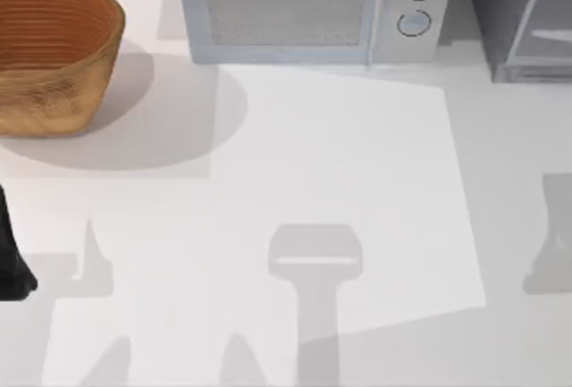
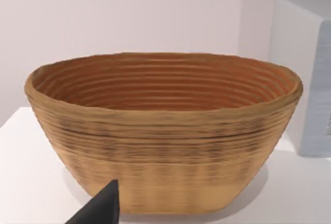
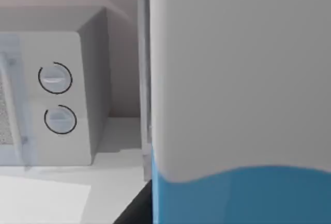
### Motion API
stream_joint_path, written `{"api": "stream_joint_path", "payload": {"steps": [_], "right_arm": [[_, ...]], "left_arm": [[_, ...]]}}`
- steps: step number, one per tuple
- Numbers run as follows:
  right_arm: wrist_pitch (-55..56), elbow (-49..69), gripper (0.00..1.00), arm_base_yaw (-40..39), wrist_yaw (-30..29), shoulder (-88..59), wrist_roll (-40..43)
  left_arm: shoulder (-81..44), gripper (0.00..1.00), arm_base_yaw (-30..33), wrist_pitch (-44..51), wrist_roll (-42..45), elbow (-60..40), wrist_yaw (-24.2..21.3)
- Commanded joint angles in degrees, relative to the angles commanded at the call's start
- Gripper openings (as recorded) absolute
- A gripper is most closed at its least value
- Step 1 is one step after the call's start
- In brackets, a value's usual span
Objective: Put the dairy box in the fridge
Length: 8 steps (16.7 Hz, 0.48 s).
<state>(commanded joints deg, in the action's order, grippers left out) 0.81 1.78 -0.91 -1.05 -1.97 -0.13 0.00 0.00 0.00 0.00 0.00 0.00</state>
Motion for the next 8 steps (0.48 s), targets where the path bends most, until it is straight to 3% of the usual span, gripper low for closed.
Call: {"api": "stream_joint_path", "payload": {"steps": [8], "right_arm": [[-0.7, -1.7, 0.00, 0.7, 1.0, 1.7, 0.0]], "left_arm": [[0.0, 1.00, 0.0, 0.0, 0.0, 0.0, 0.0]]}}
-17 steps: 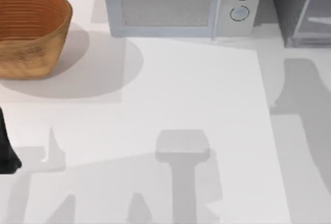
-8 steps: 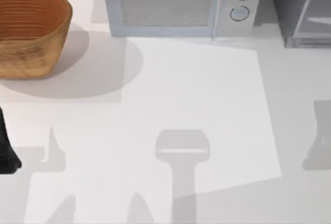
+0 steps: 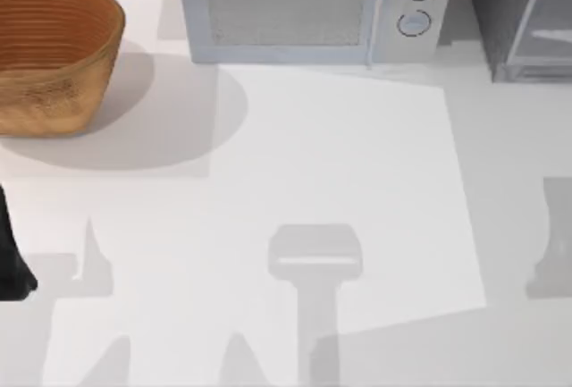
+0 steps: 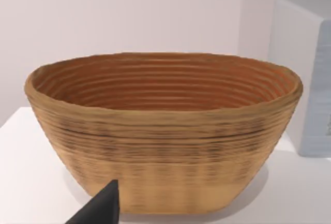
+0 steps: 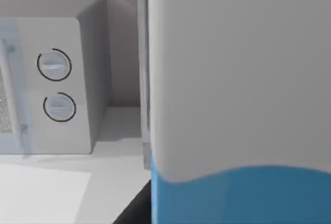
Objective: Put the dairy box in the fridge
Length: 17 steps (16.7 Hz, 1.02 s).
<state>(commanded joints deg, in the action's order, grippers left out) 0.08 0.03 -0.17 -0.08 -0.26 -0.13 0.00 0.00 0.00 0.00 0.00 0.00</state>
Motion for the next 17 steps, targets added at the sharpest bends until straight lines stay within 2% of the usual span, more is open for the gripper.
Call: {"api": "stream_joint_path", "payload": {"steps": [3, 7, 11, 17], "right_arm": [[3.5, 2.8, 0.00, 0.8, 0.9, -3.5, -0.4], [14.7, 10.3, 0.00, 3.2, 3.3, -16.8, -1.2], [28.1, 19.7, 0.00, 6.4, 6.3, -39.2, -1.5], [48.1, 35.7, 0.00, 11.3, 10.6, -80.6, -1.1]], "left_arm": [[0.0, 1.00, 0.0, 0.0, 0.0, 0.0, 0.0], [0.0, 1.00, 0.0, 0.0, 0.0, 0.0, 0.0], [0.0, 1.00, 0.0, 0.0, 0.0, 0.0, 0.0], [0.0, 1.00, 0.0, 0.0, 0.0, 0.0, 0.0]]}}
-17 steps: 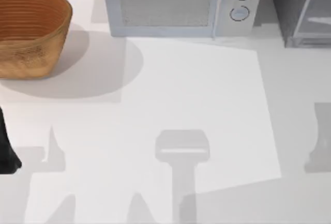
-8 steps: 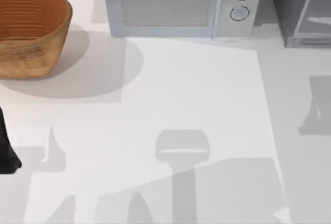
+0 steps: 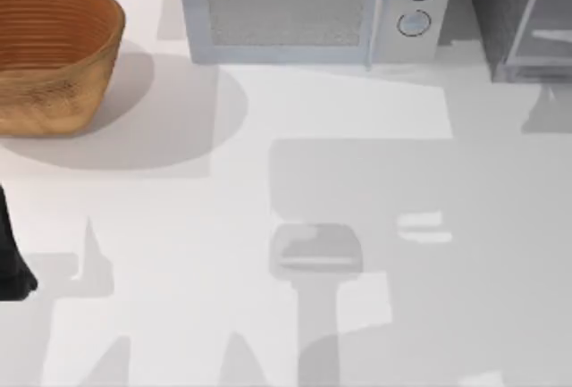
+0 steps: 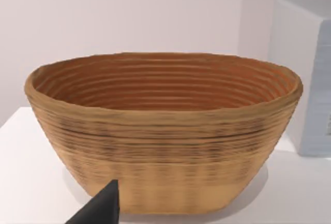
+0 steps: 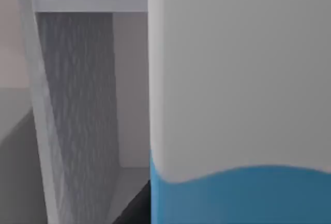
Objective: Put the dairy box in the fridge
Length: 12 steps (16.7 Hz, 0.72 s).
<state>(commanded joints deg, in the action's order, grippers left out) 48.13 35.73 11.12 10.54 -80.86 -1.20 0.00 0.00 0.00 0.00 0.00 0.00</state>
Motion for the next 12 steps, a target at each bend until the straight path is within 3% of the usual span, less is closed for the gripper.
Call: {"api": "stream_joint_path", "payload": {"steps": [6, 12], "right_arm": [[15.1, 13.7, 0.00, 3.5, 3.0, -32.2, 0.5], [20.6, 20.2, 0.00, 4.9, 4.1, -43.7, 0.3]], "left_arm": [[0.0, 1.00, 0.0, 0.0, 0.0, 0.0, 0.0], [0.0, 1.00, 0.0, 0.0, 0.0, 0.0, 0.0]]}}
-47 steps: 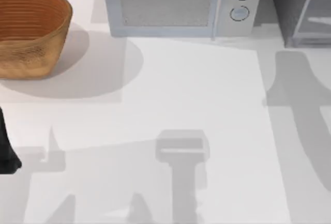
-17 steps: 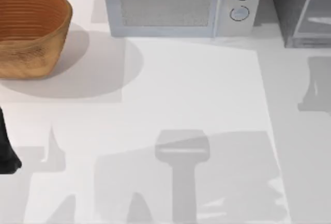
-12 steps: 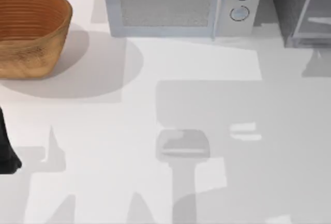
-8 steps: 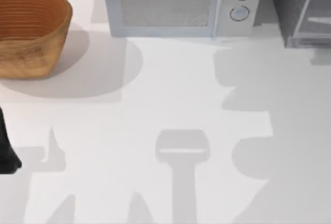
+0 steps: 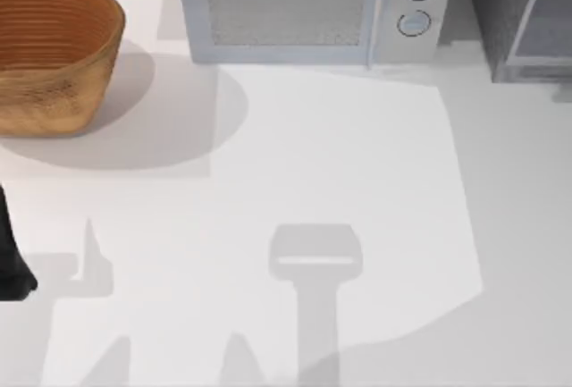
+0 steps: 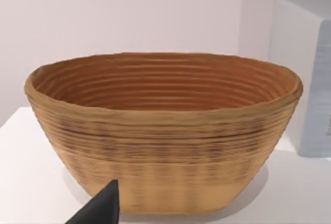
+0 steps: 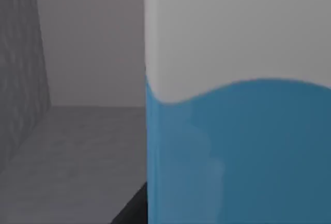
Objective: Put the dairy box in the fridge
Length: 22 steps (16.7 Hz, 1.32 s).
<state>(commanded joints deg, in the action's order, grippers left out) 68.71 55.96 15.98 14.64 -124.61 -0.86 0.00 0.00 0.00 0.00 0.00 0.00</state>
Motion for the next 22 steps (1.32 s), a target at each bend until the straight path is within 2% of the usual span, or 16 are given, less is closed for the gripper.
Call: {"api": "stream_joint_path", "payload": {"steps": [7, 16, 22], "right_arm": [[-1.5, 2.1, 0.00, -0.5, -0.2, -1.2, -0.3], [-17.6, 31.4, 0.00, -2.9, -2.8, -13.3, 0.0], [-21.3, 36.4, 0.00, -3.6, -3.4, -14.8, 0.1]], "left_arm": [[0.0, 1.00, 0.0, 0.0, 0.0, 0.0, 0.0], [0.0, 1.00, 0.0, 0.0, 0.0, 0.0, 0.0], [0.0, 1.00, 0.0, 0.0, 0.0, 0.0, 0.0]]}}
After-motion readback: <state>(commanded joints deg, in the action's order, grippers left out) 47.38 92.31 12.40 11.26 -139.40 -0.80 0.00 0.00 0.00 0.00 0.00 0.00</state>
